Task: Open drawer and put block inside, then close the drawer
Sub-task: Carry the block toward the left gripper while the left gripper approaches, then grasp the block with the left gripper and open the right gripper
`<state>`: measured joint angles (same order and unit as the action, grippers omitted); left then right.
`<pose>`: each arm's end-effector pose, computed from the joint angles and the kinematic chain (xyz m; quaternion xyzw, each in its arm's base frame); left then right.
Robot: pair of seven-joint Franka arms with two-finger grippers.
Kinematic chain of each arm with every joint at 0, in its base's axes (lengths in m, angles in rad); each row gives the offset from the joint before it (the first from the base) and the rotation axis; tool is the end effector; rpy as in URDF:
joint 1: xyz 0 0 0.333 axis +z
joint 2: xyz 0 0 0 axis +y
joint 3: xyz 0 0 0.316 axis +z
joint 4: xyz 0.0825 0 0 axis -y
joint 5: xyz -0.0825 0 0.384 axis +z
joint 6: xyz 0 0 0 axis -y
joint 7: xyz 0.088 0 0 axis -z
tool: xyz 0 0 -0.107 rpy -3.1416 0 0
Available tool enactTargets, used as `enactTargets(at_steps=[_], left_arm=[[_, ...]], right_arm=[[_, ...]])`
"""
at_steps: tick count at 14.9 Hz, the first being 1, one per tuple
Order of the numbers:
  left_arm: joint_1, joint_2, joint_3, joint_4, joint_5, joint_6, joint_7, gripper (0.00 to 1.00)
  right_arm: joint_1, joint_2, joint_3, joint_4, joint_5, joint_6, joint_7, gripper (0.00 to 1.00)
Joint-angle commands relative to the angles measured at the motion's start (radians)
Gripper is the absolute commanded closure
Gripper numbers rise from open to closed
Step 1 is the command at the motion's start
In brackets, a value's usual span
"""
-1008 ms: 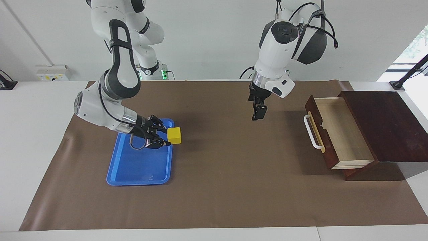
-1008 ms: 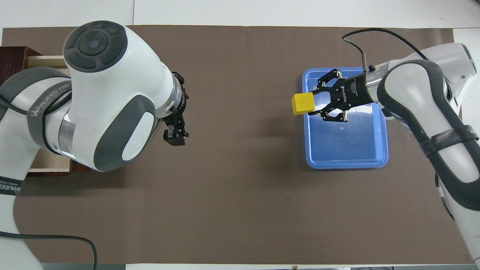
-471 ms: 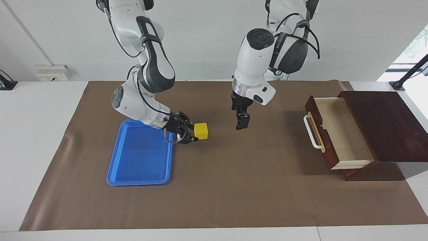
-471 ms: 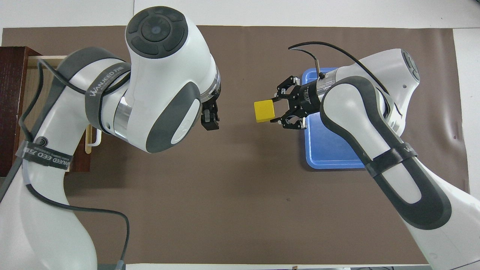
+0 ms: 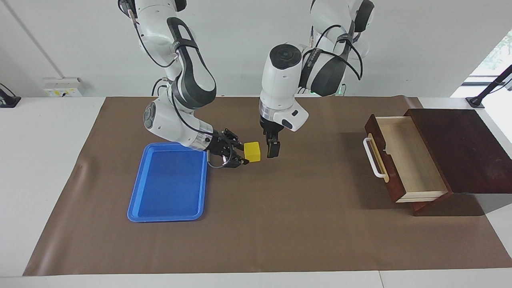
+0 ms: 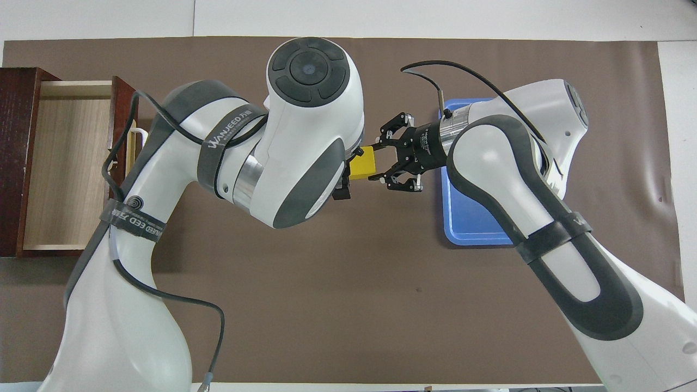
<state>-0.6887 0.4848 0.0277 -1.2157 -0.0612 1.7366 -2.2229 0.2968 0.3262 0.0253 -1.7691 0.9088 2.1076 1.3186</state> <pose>0.5492 -0.4398 0.5027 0.7080 0.7056 -0.0213 0.0210 0.6067 0.2401 0.3951 -0.6813 0.6242 0.2762 0.2643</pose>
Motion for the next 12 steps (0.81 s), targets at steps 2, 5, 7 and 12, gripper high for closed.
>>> enactTargets(at_steps=[2, 5, 7, 12], left_arm=[[-0.031, 0.015, 0.018, 0.028, 0.029, 0.008, -0.041, 0.0], [-0.051, 0.014, 0.018, 0.001, 0.037, 0.009, -0.043, 0.0], [-0.051, 0.014, 0.02, -0.004, 0.05, 0.006, -0.043, 0.0], [-0.043, 0.014, 0.049, -0.008, 0.057, 0.006, -0.044, 0.0]], right_arm=[[0.054, 0.005, 0.001, -0.006, 0.036, 0.1, 0.043, 0.85], [0.068, 0.008, 0.002, -0.013, 0.038, 0.127, 0.044, 0.84], [0.068, 0.008, 0.001, -0.015, 0.038, 0.124, 0.044, 0.84], [0.067, 0.007, 0.002, -0.015, 0.038, 0.118, 0.045, 0.84]])
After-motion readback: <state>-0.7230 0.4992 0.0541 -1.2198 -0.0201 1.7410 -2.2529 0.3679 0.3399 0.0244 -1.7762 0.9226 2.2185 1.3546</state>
